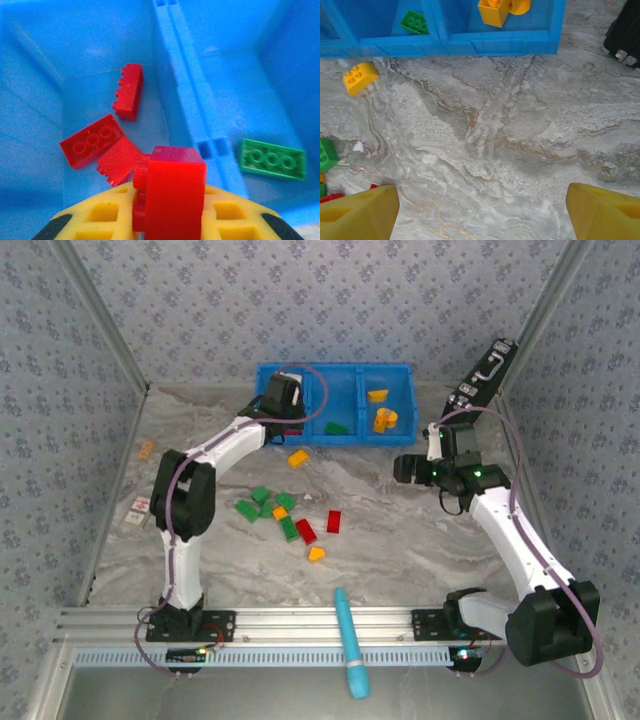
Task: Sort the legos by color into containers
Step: Place the lego in the container.
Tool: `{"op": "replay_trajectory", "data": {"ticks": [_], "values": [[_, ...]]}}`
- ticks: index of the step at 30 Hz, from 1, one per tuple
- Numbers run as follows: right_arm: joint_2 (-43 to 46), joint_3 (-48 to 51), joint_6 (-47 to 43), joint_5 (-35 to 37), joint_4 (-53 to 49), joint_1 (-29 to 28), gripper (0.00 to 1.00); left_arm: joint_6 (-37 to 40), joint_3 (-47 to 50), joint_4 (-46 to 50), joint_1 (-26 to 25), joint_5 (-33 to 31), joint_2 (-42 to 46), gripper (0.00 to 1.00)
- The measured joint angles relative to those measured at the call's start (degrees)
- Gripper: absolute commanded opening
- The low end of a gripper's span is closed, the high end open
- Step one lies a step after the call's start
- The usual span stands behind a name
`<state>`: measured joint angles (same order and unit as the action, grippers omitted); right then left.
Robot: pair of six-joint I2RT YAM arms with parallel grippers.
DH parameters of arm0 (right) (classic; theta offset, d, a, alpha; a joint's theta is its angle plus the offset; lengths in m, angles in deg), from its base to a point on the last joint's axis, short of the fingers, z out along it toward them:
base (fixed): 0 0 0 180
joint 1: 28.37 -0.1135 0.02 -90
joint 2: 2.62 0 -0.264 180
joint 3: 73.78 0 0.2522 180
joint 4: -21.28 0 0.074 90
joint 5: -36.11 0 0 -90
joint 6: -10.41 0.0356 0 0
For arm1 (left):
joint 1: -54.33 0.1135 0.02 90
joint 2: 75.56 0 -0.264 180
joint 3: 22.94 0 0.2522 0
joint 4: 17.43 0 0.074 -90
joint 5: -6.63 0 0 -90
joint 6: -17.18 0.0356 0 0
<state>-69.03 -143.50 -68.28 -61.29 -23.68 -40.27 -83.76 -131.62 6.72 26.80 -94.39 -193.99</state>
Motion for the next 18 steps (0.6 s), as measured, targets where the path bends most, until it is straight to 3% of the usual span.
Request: {"op": "replay_trajectory", "data": {"ticks": [7, 18], "values": [[-0.94, -0.02, 1.31, -1.88, 1.84, -1.11, 0.89, -0.04, -1.03, -1.46, 1.79, -2.47, -6.27, 0.21], [-2.4, -0.02, 2.03, -2.95, 3.82, -2.78, 0.88, 1.05, -3.82, -1.07, 2.78, -3.96, -7.04, 0.47]]}}
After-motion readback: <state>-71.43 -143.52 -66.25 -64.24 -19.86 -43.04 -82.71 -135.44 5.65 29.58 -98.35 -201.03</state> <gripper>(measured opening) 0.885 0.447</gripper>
